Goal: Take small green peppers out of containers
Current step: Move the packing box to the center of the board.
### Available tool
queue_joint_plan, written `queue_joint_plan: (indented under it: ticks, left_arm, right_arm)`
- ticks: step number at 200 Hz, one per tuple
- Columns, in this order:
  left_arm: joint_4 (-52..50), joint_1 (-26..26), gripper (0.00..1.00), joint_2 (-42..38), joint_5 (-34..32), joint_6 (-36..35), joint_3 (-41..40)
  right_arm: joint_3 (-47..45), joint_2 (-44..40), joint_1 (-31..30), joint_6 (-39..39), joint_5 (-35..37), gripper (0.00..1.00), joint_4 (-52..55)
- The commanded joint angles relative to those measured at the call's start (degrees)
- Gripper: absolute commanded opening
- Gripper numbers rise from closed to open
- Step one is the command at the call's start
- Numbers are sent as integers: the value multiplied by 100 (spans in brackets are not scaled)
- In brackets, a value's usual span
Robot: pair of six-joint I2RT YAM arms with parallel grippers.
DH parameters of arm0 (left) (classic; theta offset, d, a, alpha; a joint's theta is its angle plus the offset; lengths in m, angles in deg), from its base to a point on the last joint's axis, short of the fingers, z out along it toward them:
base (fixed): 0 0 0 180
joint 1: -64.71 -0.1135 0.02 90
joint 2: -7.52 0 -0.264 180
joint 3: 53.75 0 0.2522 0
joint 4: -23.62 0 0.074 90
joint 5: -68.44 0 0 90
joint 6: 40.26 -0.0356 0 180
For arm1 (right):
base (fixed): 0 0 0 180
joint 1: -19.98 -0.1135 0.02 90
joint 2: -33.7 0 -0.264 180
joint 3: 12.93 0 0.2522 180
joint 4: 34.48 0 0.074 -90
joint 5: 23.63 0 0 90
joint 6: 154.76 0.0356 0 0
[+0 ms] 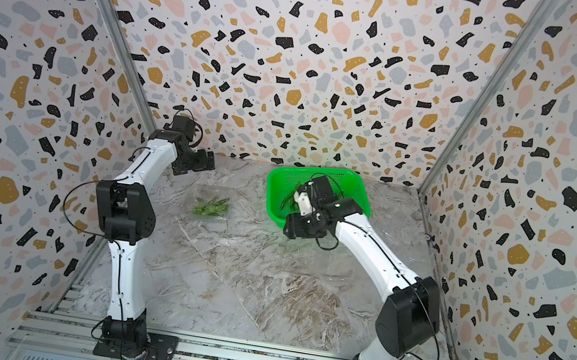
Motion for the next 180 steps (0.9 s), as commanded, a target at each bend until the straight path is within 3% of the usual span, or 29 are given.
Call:
queue_joint_plan:
  ticks: [1, 18, 44, 94, 138, 180]
  left_arm:
    - [97, 14, 99, 480, 949, -497, 490]
    - [-70, 14, 99, 725, 1471, -604, 634]
    - [-93, 13, 99, 562, 1952, -634, 98]
    - [-172, 14, 97, -678, 2098, -83, -1718]
    - [110, 202, 96, -2140, 1950, 376, -3806]
    - [-297, 366, 96, -2651, 1833, 306, -4558]
  right_arm:
    - [146, 352, -288, 149, -921, 64, -366]
    - [265, 672, -468, 120, -1120, 63, -507]
    - [512, 1048, -593, 2, -1262, 62, -507]
    - [214, 1216, -589, -38, -1748, 61, -987]
    - [-461, 1202, -356, 44, -2312, 60, -1768]
    - [-96, 1792, -306, 134, -2842, 56, -2031]
